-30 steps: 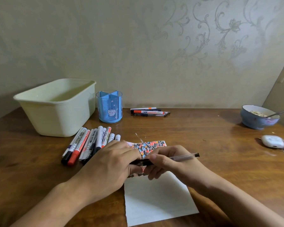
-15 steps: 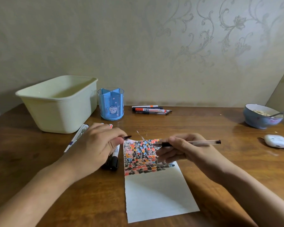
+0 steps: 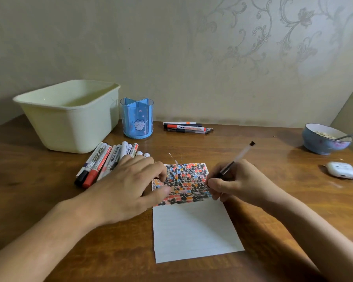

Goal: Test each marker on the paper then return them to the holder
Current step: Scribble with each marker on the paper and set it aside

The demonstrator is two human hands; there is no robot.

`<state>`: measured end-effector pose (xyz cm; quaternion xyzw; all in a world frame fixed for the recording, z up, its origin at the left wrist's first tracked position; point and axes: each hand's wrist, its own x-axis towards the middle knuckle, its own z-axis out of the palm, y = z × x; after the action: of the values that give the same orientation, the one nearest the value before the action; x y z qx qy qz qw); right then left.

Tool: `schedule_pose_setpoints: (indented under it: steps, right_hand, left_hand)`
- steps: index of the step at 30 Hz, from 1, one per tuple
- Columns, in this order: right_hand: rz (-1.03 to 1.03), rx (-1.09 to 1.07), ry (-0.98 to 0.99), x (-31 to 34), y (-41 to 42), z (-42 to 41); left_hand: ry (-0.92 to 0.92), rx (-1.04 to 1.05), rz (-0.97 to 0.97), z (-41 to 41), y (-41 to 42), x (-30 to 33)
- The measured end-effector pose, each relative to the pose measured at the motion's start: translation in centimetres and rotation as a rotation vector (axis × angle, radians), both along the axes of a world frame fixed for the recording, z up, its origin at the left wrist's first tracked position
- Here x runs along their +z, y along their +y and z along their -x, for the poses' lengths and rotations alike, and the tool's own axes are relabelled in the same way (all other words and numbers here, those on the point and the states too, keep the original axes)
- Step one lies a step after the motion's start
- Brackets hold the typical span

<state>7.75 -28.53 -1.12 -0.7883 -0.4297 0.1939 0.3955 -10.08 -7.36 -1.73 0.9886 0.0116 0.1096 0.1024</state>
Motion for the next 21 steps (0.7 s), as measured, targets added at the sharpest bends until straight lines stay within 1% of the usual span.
schedule_pose_setpoints:
  steps: [3,6,21]
  right_hand:
    - [0.029,0.025,0.004,-0.23,0.02,-0.18]
    - [0.055,0.038,-0.024,-0.46,0.06,-0.23]
    - [0.070,0.017,-0.080,-0.59,0.27,0.01]
  left_hand:
    - [0.208,0.063,-0.133,0.10,0.07,-0.07]
    - [0.301,0.069,-0.164,0.06,0.07,-0.12]
    - [0.338,0.088,-0.114,-0.03,-0.09,0.12]
